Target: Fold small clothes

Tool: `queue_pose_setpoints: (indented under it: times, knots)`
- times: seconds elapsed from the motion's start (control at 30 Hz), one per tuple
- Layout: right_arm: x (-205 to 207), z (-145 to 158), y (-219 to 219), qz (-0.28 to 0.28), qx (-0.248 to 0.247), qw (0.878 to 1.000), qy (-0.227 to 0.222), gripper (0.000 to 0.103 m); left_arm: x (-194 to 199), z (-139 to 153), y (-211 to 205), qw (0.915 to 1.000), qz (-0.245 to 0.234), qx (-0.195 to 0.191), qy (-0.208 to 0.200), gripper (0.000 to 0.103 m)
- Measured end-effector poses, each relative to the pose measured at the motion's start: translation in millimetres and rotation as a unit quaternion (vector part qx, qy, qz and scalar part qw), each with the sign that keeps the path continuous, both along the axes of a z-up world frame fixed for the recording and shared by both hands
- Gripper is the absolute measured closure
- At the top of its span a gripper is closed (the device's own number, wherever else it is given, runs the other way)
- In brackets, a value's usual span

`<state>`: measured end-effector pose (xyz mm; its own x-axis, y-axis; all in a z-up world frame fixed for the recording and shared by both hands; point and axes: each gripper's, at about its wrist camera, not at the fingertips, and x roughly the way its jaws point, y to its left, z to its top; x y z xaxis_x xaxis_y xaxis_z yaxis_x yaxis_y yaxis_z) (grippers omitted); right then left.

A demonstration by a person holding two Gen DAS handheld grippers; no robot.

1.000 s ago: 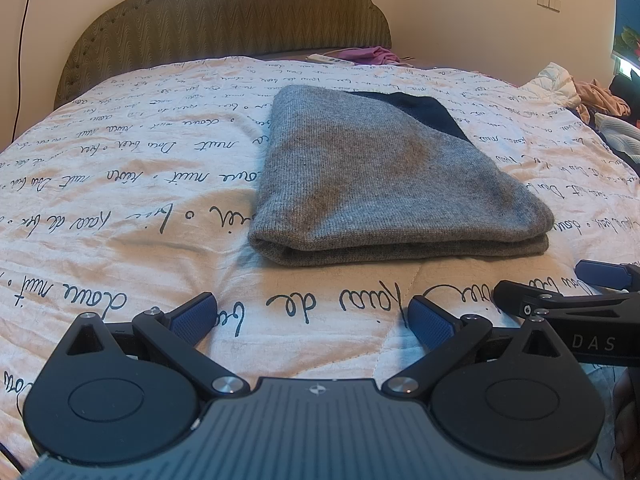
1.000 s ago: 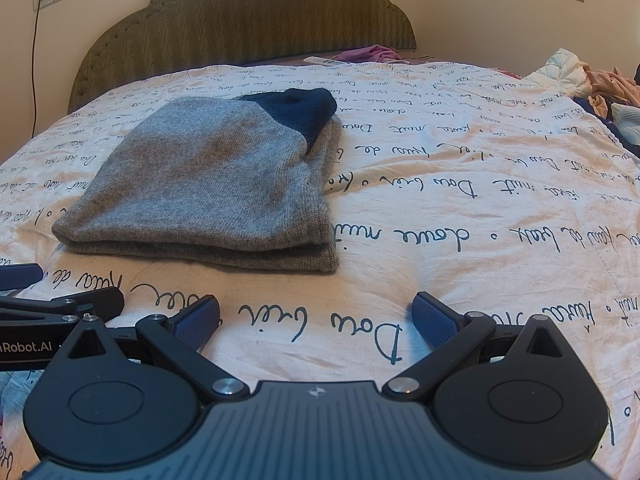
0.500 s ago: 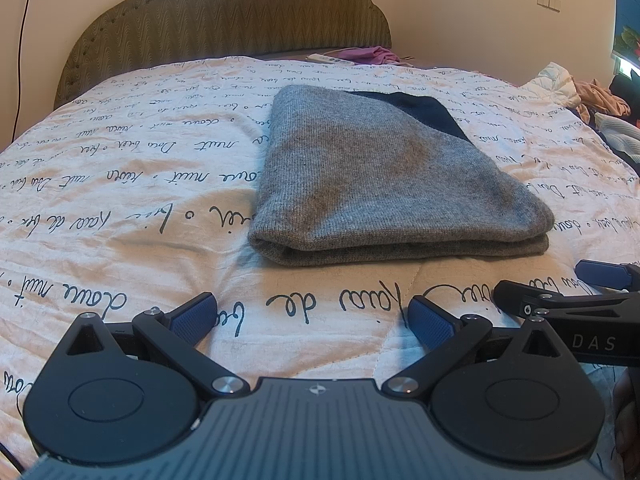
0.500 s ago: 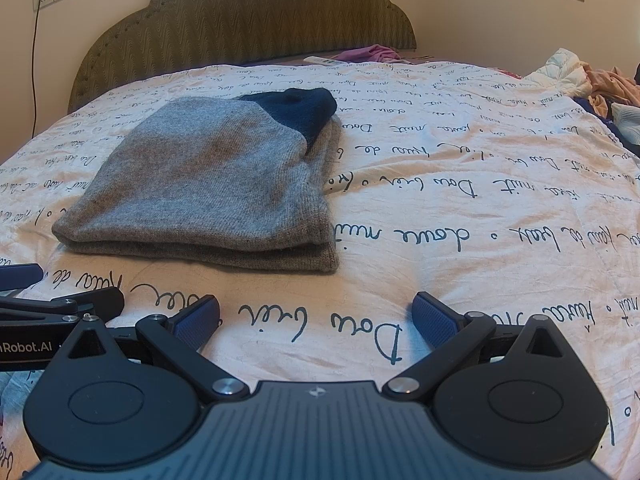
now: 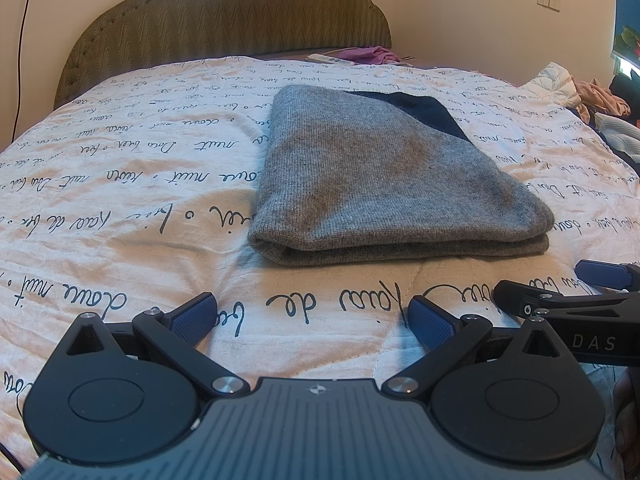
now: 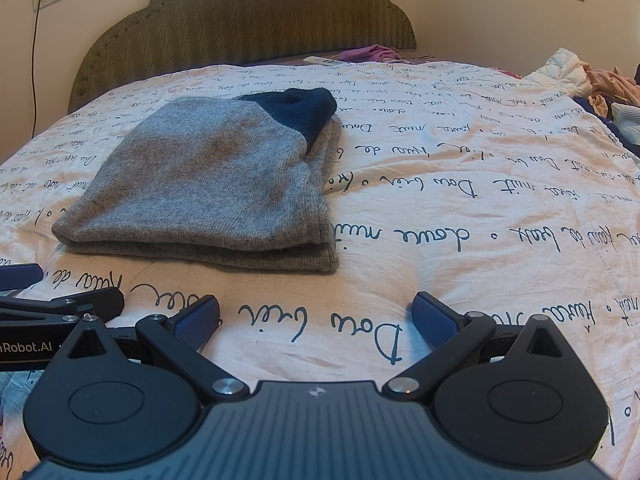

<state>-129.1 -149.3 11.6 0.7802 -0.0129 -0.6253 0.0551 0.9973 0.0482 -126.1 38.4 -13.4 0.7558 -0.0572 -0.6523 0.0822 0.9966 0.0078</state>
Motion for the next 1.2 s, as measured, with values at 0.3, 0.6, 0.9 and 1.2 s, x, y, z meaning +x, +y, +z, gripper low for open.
queue_pose_setpoints:
  times: [0.3,0.6,0.9,1.2]
  knots:
    - [-0.1,0.0,0.0,0.000,0.000,1.000,0.000,0.000,-0.1,0.1,-0.1,1.0000,0.000,0.000,0.000,0.000]
    - [-0.4,0.0,0.1,0.000,0.000,1.000,0.000,0.000,-0.2,0.2,-0.1,1.0000,0.000,0.000,0.000,0.000]
    - [-0.5,0.1,0.2,0.000,0.000,1.000,0.000,0.000,-0.4,0.1,-0.1,1.0000,0.000,0.000,0.000,0.000]
    - [-0.5,0.1,0.2,-0.001,0.000,1.000,0.000,0.000,1.1,3.1,-3.5,1.0000,-0.002,0.005,0.007,0.000]
